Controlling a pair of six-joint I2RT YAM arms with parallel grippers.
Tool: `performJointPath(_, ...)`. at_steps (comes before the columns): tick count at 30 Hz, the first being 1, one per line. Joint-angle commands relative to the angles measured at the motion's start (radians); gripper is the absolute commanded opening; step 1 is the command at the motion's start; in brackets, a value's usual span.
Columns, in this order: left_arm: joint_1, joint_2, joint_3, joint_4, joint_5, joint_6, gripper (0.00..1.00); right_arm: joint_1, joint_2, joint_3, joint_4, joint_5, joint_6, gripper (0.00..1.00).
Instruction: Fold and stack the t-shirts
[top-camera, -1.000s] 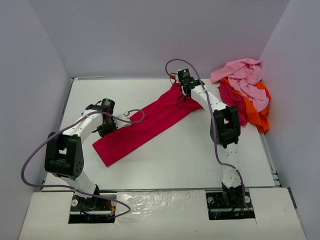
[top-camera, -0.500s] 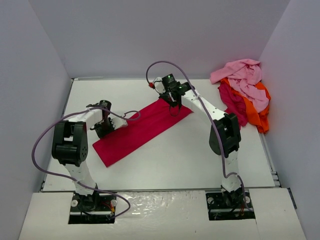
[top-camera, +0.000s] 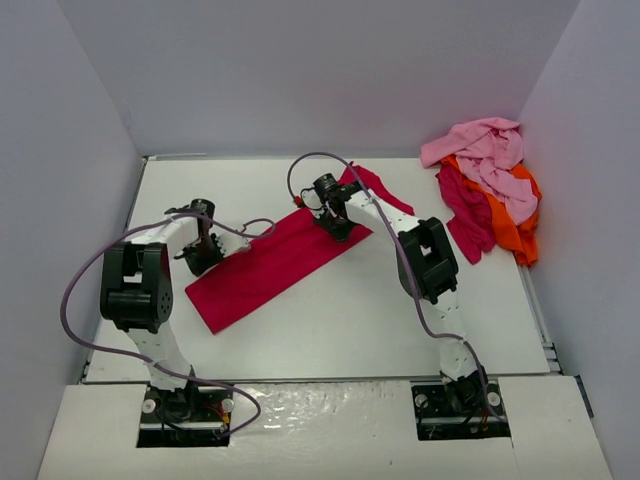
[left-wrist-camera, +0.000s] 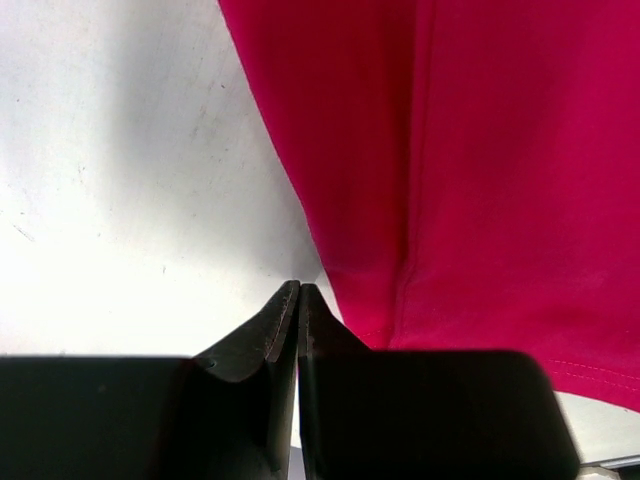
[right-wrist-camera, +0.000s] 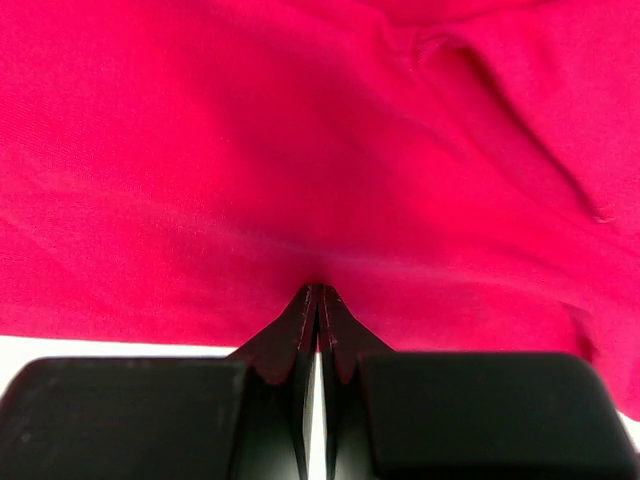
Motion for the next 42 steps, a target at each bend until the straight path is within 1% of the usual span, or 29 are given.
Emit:
performJointPath(1, 0.014, -0.119, 0.049, -0.062, 0.083, 0.029, 0.00, 0.014, -0.026, 0.066, -0.033, -0.013, 0.014, 0.00)
performJointPath(11, 0.007, -0.207, 0.082, -0.188, 0.191, 0.058, 0.00, 0.023, -0.060, 0.030, -0.044, -0.033, -0.011, 0.00)
performJointPath(14, 0.005, -0.182, 0.100, -0.241, 0.214, 0.059, 0.00, 0.026, -0.071, 0.029, -0.044, -0.031, -0.013, 0.00)
performJointPath(18, 0.005, -0.104, 0.118, -0.274, 0.210, 0.064, 0.04, 0.024, -0.122, 0.023, -0.048, -0.020, -0.022, 0.00)
performJointPath(19, 0.005, -0.085, 0.120, -0.270, 0.209, 0.062, 0.05, 0.027, -0.151, 0.012, -0.052, -0.035, -0.025, 0.06)
performJointPath(21, 0.006, -0.052, 0.125, -0.267, 0.211, 0.060, 0.08, 0.045, -0.205, -0.014, -0.066, -0.086, -0.041, 0.22)
performJointPath(22, 0.007, -0.049, 0.125, -0.268, 0.212, 0.060, 0.08, 0.047, -0.223, -0.030, -0.074, -0.092, -0.043, 0.24)
performJointPath(23, 0.008, -0.040, 0.129, -0.277, 0.218, 0.059, 0.11, 0.069, -0.259, -0.064, -0.083, -0.106, -0.076, 0.31)
performJointPath(24, 0.010, -0.027, 0.134, -0.290, 0.227, 0.058, 0.14, 0.100, -0.302, -0.104, -0.094, -0.127, -0.123, 0.40)
performJointPath(26, 0.010, -0.008, 0.148, -0.312, 0.245, 0.055, 0.18, 0.176, -0.385, -0.181, -0.099, -0.110, -0.167, 0.45)
performJointPath(29, 0.010, 0.011, 0.153, -0.331, 0.243, 0.052, 0.23, 0.235, -0.474, -0.238, -0.102, -0.031, -0.202, 0.46)
performJointPath(32, 0.011, 0.040, 0.159, -0.341, 0.227, 0.048, 0.24, 0.239, -0.547, -0.239, -0.114, -0.030, -0.211, 0.46)
performJointPath(35, 0.012, 0.067, 0.159, -0.342, 0.204, 0.045, 0.21, 0.241, -0.588, -0.223, -0.137, -0.093, -0.213, 0.46)
performJointPath(37, 0.014, 0.089, 0.159, -0.348, 0.188, 0.039, 0.15, 0.244, -0.602, -0.216, -0.148, -0.144, -0.211, 0.46)
performJointPath(40, 0.014, 0.103, 0.147, -0.368, 0.187, 0.031, 0.00, 0.248, -0.605, -0.220, -0.153, -0.150, -0.217, 0.46)
performJointPath(42, 0.010, 0.096, 0.135, -0.386, 0.189, 0.031, 0.00, 0.261, -0.611, -0.234, -0.160, -0.174, -0.227, 0.45)
